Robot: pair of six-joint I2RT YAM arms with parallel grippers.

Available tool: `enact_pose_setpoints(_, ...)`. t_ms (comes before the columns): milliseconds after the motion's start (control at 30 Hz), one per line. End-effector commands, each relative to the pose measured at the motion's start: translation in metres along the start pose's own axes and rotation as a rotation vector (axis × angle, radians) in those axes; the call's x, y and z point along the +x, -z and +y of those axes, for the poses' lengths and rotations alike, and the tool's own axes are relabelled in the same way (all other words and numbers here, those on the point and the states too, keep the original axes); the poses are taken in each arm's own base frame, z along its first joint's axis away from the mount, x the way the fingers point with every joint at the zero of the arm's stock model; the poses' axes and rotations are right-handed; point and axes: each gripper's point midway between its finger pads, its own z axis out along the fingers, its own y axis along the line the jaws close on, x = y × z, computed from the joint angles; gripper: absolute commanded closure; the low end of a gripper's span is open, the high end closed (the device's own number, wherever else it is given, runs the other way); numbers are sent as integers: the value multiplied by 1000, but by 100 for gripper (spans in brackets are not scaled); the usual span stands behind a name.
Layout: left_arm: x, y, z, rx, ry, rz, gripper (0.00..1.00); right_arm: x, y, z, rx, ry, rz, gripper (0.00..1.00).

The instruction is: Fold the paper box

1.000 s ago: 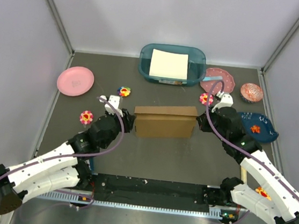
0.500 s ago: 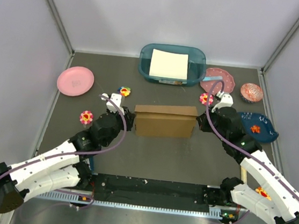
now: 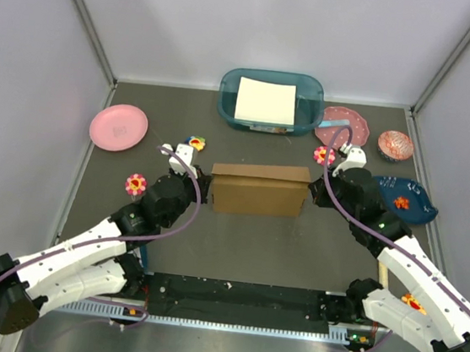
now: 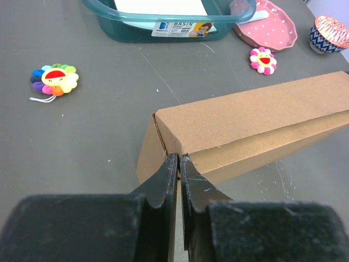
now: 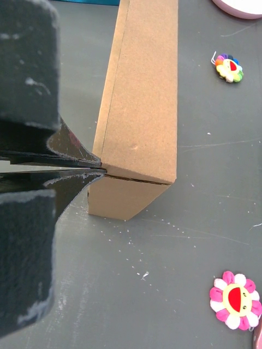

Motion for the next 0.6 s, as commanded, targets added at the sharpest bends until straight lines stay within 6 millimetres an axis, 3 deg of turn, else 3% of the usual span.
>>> enact_pose_setpoints(0, -26, -3, -11, 38, 27, -69, 94, 29, 0, -9, 37, 12, 113, 100)
enact_pose_setpoints(33, -26, -3, -12, 42, 27, -70, 100, 30, 0, -9, 35, 14, 117, 100)
enact_pose_setpoints(367, -17, -5, -8, 35, 34, -69, 100, 31, 2, -8, 25, 5, 119, 100)
enact_pose_setpoints(567, 24, -11, 10, -26, -23, 27, 100, 33, 2, -8, 20, 3, 123, 100)
